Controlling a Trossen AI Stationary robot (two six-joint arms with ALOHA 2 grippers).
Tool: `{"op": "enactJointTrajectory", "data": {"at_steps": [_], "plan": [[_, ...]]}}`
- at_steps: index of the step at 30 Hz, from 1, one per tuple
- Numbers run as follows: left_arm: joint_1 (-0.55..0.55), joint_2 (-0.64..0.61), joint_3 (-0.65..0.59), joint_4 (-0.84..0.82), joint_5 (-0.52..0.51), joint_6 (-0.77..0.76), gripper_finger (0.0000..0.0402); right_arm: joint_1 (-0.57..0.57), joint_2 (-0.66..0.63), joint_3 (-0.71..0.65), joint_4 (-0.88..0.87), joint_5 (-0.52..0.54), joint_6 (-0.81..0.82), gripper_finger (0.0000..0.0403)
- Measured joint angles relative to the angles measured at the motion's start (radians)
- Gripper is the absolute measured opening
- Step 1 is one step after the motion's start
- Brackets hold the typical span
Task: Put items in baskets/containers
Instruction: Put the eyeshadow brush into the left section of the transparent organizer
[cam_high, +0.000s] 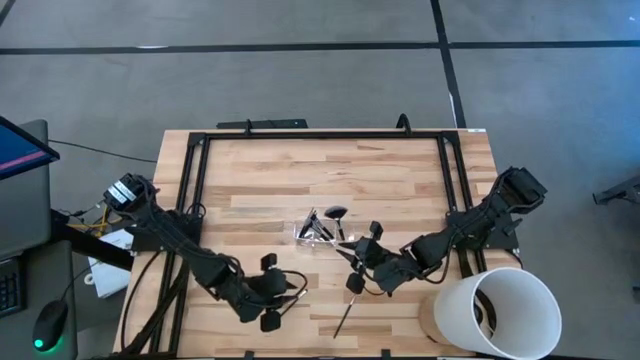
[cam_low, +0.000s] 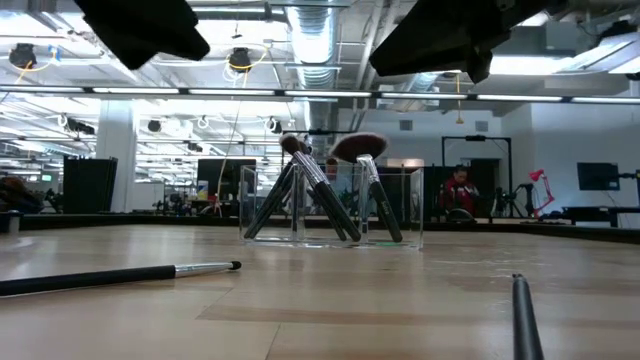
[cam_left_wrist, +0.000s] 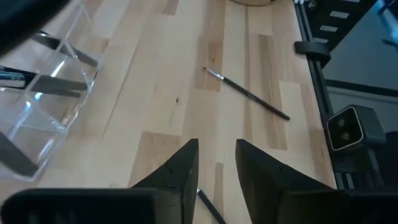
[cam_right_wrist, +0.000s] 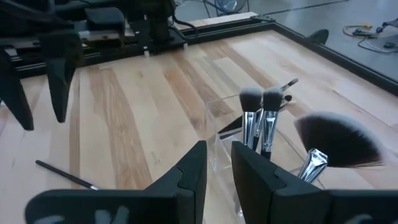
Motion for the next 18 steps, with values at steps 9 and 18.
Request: {"op": "enactJointTrajectory", "data": {"at_steps": [9, 18], "plan": [[-0.025, 0.096, 0.122, -0.088, -0.029, 0.019, 0.0120, -0.040, 0.000, 0.000, -0.046, -0.001, -0.002, 0.0066], [-0.005, 0.212, 0.270, -0.229, -0.058, -0.079, 0.0127, -0.067, -0.001, 0.000, -0.050, -0.002, -0.076, 0.0066]]}}
